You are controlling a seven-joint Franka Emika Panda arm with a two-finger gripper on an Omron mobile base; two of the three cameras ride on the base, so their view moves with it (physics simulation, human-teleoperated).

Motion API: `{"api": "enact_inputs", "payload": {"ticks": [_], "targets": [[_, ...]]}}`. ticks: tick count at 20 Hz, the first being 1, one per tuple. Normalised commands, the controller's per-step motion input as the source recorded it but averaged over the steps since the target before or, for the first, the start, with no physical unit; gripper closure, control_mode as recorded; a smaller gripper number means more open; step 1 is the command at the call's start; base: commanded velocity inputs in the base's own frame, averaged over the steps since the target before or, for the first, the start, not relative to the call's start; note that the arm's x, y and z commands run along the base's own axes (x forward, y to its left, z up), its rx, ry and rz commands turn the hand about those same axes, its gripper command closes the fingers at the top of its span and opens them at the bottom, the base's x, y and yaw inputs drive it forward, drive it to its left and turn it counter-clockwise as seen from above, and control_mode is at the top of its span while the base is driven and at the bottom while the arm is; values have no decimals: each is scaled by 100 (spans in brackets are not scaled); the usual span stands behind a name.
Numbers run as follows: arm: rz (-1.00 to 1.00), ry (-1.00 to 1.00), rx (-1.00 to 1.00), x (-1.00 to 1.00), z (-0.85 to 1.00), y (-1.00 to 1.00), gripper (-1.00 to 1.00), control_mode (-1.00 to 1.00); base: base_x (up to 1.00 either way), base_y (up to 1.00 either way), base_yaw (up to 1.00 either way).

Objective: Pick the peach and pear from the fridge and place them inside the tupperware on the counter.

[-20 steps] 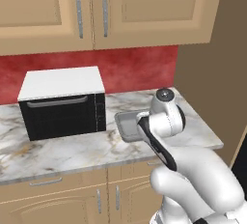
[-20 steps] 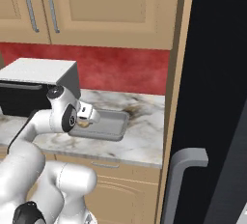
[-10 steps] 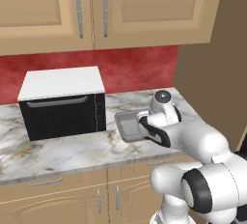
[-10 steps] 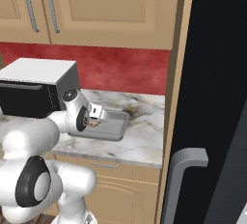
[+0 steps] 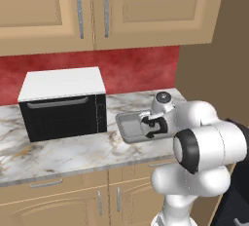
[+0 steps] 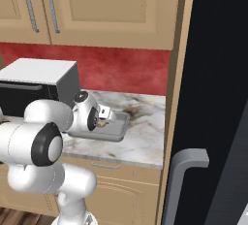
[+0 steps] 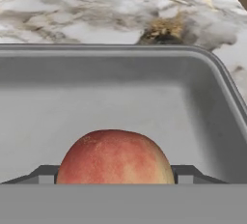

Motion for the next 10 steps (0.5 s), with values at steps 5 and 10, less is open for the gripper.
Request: {"api": "enact_inputs", "payload": {"ticks": [5,10], "targets": [[0,2,0,36,-24,-8,100,-100,0,0,0],[0,2,0,39,-25,-5,-100,-100,0,0,0]]}}
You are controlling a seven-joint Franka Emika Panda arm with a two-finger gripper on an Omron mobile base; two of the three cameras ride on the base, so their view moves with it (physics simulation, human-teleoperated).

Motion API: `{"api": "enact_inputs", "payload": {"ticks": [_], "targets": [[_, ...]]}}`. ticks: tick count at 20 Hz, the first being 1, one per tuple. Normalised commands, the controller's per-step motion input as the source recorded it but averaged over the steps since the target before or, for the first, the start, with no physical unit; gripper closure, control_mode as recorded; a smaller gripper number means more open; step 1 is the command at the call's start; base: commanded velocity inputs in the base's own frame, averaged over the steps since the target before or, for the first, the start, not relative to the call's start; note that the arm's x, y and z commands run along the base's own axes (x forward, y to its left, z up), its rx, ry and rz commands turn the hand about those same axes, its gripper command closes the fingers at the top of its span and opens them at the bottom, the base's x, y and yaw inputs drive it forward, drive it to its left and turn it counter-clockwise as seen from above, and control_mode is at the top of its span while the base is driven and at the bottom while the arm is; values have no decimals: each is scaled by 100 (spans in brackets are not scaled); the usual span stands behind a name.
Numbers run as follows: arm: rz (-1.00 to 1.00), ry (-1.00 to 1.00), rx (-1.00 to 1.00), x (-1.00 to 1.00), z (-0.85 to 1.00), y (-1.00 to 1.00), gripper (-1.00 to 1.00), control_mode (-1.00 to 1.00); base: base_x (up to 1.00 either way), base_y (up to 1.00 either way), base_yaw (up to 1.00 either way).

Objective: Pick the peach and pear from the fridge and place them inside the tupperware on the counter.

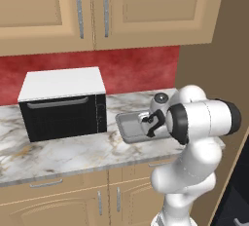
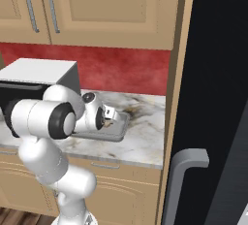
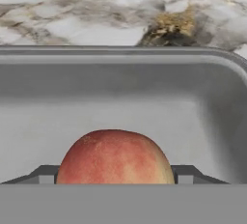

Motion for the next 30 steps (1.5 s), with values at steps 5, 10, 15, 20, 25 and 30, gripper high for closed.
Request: {"api": "enact_inputs", "payload": {"ticks": [5,10,15,20,25,30], "targets": [[0,1,0,11,-20,0,-100,-100,0,0,0],[0,-1,-1,1,32,0,-100,-100,0,0,0],[0,-7,-4,3,77,0,-100,-100,0,0,0],[0,-6,-3,-41,84,0,-100,-100,0,0,0],[0,-2,0,-94,88,0,-100,-100,0,0,0],[1,-7,0,-78,100,0,-100,-100,0,0,0]]}}
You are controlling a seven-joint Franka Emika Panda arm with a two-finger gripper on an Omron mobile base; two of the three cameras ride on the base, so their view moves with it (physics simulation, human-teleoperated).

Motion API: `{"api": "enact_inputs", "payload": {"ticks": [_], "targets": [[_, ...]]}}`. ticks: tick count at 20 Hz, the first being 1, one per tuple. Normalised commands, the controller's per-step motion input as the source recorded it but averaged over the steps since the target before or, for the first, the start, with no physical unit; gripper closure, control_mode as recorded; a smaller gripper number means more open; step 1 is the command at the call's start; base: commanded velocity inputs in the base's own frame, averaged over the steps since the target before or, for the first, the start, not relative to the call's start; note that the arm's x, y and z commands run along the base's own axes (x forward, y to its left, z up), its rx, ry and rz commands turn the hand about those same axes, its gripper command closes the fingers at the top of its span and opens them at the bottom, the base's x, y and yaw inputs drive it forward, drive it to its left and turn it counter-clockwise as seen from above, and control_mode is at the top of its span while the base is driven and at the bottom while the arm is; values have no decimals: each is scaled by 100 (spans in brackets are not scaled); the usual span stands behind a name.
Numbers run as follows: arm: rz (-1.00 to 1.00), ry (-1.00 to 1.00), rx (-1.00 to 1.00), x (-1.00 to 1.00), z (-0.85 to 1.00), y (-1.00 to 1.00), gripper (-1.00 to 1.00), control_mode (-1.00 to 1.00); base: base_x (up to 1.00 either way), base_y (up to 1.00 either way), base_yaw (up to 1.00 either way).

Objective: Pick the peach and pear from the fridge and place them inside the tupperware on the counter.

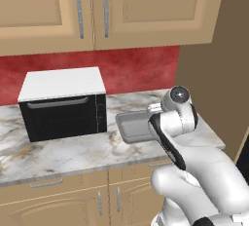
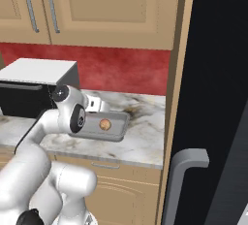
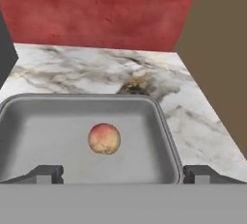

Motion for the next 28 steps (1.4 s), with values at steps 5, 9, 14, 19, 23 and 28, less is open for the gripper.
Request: {"api": "enact_inputs", "payload": {"ticks": [5,9,14,19,23,28], "targets": [[2,-7,0,-72,100,0,-100,-100,0,0,0],[12,-8,0,-87,95,0,-100,-100,0,0,0],[14,-11,0,-76,92,1,-100,-100,0,0,0],[17,-1,-1,-75,64,28,-100,-100,0,0,0],[12,1,-4,-82,52,43,-100,-100,0,0,0],[1,5,-7,-91,4,22,-100,-100,0,0,0]]}}
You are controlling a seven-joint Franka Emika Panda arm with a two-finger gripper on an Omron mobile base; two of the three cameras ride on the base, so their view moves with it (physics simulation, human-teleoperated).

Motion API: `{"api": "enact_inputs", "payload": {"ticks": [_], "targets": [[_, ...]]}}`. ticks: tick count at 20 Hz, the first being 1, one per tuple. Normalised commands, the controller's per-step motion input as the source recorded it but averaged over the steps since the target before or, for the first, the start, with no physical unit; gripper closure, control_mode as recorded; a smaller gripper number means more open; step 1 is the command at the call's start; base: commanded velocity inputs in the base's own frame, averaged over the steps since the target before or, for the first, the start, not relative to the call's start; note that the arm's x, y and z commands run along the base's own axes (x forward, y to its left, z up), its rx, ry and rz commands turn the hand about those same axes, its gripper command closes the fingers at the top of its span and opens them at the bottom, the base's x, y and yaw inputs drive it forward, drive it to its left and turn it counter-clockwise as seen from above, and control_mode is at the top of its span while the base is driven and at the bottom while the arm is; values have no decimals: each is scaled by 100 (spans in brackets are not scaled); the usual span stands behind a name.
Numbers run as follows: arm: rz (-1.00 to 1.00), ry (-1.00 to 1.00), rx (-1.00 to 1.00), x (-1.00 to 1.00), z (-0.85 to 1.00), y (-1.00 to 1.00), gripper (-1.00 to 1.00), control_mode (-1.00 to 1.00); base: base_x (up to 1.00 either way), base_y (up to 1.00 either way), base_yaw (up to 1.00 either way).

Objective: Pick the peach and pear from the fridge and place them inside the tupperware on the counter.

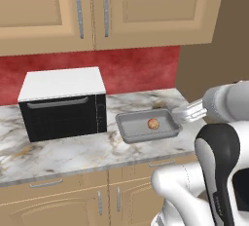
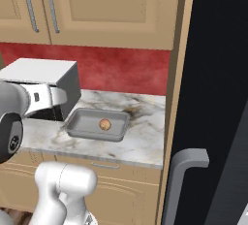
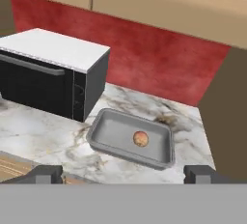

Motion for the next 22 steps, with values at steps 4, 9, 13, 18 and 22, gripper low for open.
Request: {"api": "enact_inputs", "payload": {"ticks": [4,9,13,18,22], "targets": [[-7,9,-1,-40,0,0,-100,100,-41,-2,-12],[0,0,0,0,0,0,-100,100,-97,-8,-23],[0,0,0,0,0,0,-100,100,-100,-23,-15],[0,0,0,0,0,0,-100,100,-100,-22,-16],[0,0,0,0,0,0,-100,100,-73,-61,-13]]}}
